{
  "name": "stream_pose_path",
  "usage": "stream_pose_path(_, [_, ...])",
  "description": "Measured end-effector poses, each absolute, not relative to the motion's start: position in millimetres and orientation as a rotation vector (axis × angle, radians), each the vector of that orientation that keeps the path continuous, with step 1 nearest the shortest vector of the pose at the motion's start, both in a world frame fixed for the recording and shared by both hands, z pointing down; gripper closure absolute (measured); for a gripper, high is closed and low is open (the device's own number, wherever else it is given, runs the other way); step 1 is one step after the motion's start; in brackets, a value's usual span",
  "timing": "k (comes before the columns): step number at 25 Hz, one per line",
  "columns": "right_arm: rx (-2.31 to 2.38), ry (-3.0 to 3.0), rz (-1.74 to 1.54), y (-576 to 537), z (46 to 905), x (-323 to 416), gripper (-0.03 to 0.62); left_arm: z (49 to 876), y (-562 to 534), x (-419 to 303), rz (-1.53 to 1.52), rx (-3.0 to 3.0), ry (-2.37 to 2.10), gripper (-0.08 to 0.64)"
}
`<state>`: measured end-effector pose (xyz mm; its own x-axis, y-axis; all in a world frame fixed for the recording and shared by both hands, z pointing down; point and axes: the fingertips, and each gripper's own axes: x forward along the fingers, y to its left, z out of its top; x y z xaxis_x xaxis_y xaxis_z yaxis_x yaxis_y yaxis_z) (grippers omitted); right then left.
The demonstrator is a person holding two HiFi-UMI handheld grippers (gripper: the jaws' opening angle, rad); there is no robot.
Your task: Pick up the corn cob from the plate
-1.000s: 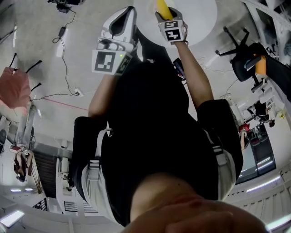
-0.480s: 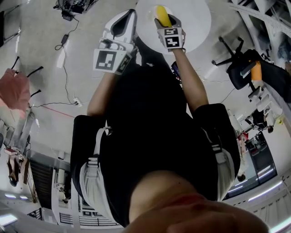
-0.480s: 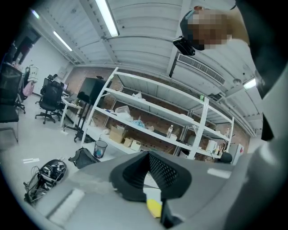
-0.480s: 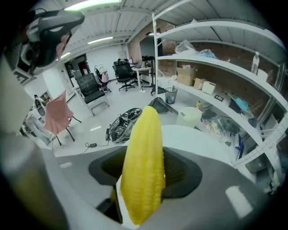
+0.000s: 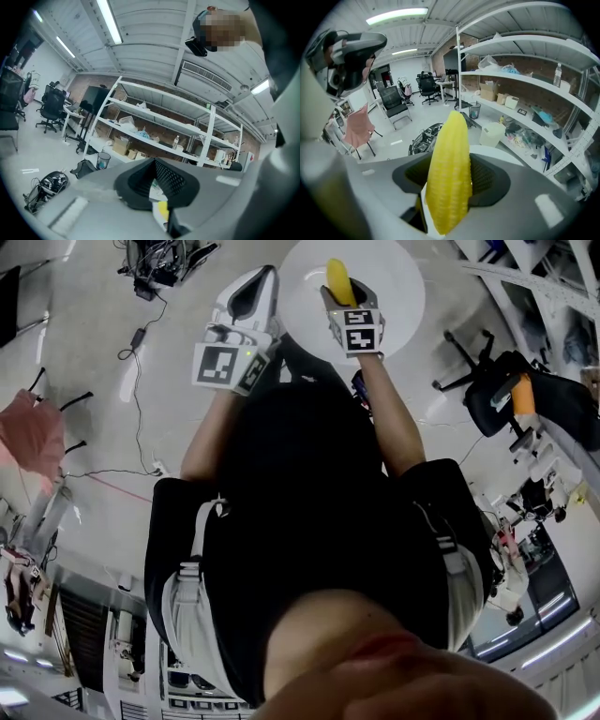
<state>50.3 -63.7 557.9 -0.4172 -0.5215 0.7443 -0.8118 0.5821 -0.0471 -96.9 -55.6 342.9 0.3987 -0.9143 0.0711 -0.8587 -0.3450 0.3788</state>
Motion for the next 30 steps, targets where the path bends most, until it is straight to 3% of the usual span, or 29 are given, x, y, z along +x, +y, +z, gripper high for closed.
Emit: stream_pose_path(30, [1.291, -2.348, 0.428, -74.1, 422.8, 43.5, 0.342, 290.4, -41.9, -91.2, -0.276, 2.440, -1.520, 0.558])
